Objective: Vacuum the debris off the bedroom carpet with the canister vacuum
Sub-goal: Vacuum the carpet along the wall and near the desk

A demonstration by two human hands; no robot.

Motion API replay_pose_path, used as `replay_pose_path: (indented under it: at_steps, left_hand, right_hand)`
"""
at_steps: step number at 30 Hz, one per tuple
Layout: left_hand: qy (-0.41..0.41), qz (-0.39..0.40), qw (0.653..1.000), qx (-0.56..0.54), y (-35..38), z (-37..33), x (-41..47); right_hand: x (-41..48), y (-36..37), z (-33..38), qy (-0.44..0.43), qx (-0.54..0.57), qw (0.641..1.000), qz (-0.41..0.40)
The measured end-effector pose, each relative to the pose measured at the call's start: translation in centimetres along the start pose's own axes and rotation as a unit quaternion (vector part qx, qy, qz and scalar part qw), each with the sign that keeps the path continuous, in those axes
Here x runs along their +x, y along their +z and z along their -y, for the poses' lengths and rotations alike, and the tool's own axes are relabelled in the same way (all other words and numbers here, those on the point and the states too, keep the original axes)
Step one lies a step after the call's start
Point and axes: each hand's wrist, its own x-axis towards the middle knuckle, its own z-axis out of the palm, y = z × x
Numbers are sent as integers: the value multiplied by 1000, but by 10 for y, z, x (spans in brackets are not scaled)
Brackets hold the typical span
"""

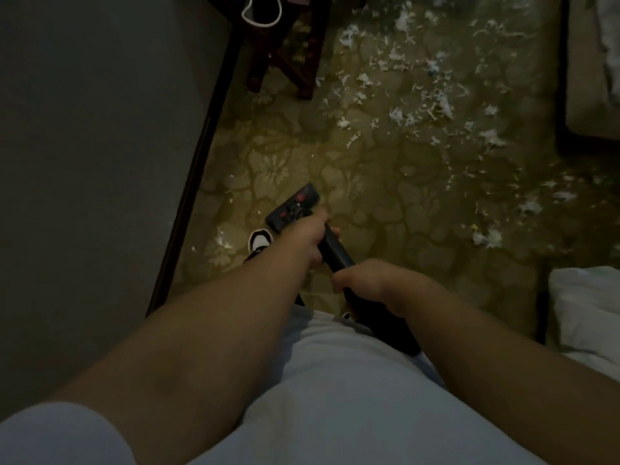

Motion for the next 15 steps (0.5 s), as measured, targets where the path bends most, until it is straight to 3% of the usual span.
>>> replay_pose_path:
  at_steps: [4,15]
  left_hand:
    - [2,2,998,-68,1,51,-23]
    - [13,15,980,-200,-31,107,-53]
  right_hand:
    - [-24,-1,-34,10,-72,997,2]
    - [-47,22,-52,-13,-199,979,-41]
